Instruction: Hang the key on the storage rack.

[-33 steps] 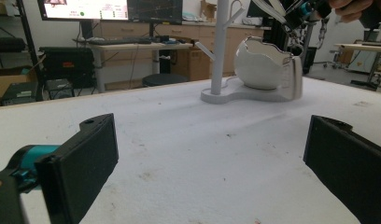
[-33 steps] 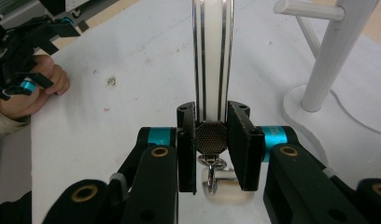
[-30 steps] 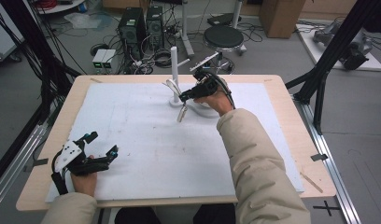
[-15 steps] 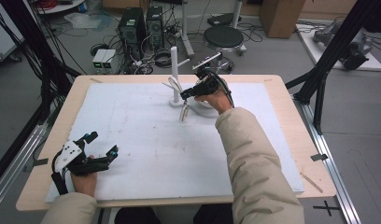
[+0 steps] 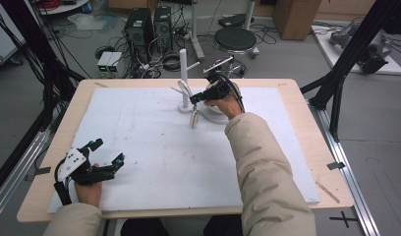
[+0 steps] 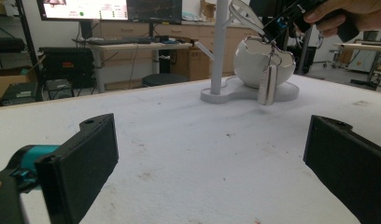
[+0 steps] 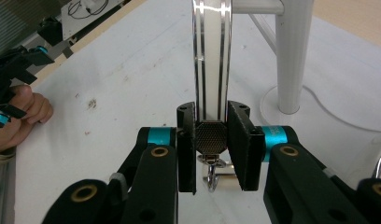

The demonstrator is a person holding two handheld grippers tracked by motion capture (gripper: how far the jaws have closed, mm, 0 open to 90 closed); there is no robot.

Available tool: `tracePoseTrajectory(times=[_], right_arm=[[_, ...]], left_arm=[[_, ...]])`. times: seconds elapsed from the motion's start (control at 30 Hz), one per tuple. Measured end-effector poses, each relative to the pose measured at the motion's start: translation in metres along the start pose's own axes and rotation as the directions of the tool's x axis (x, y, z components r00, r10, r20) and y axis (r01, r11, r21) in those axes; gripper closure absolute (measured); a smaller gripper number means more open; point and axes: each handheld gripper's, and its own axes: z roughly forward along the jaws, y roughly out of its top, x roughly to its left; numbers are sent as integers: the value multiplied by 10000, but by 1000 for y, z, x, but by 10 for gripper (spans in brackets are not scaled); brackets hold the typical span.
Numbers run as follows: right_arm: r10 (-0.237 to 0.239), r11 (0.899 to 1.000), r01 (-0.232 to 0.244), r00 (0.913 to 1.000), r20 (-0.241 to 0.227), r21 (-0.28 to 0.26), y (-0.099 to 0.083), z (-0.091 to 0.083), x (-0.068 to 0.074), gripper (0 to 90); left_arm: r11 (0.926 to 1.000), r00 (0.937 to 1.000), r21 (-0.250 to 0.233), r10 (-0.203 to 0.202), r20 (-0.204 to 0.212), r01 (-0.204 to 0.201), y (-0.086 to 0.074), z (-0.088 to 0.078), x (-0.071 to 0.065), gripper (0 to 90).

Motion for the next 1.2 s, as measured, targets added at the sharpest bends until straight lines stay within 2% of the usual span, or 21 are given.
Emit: tracePoseTrajectory(times=[0.17, 0.4, 0.73, 0.9, 0.97, 1.03, 1.07, 1.1, 1.2], right_arm=[[258, 9997, -259, 9996, -78, -32, -1, 2, -4, 743], [455, 9990, -455, 9989, 57, -3, -3, 6, -7, 741], [376, 9993, -376, 9984, 414, -26, -3, 9, -5, 722], [180, 9998, -175, 9980, 614, -96, -2, 6, 0, 535], [34, 9999, -26, 9974, 723, -116, -2, 4, 3, 419], [78, 9999, -70, 9967, 806, -102, -1, 0, 10, 293], [-24, 9999, 37, 9967, 812, -157, -1, -3, 13, 227], [-298, 9991, 330, 9925, 1186, -251, 0, -7, 20, 172], [-910, 9936, 1010, 9814, 1691, -513, 2, -20, 39, 79]], left_arm=[[10000, 10000, 23, 32, 13, -32, 0, 0, 0, 35], [10000, 10000, 28, 45, 23, -45, 0, 0, 0, 35], [10000, 10000, -21, 12, 26, -12, 0, -1, 0, 35], [10000, 10000, -39, 24, 31, -24, 0, -1, 0, 35], [10000, 10000, -32, 12, 36, -12, 0, -1, 0, 35], [10000, 10000, -12, 20, 61, -20, 0, -1, 1, 35], [10000, 10000, -36, -4, 63, 4, 0, -1, 1, 35], [10000, 10000, -34, -8, 63, 8, 0, -1, 0, 35], [10000, 10000, -33, -16, 50, 17, 0, 0, 0, 35]])
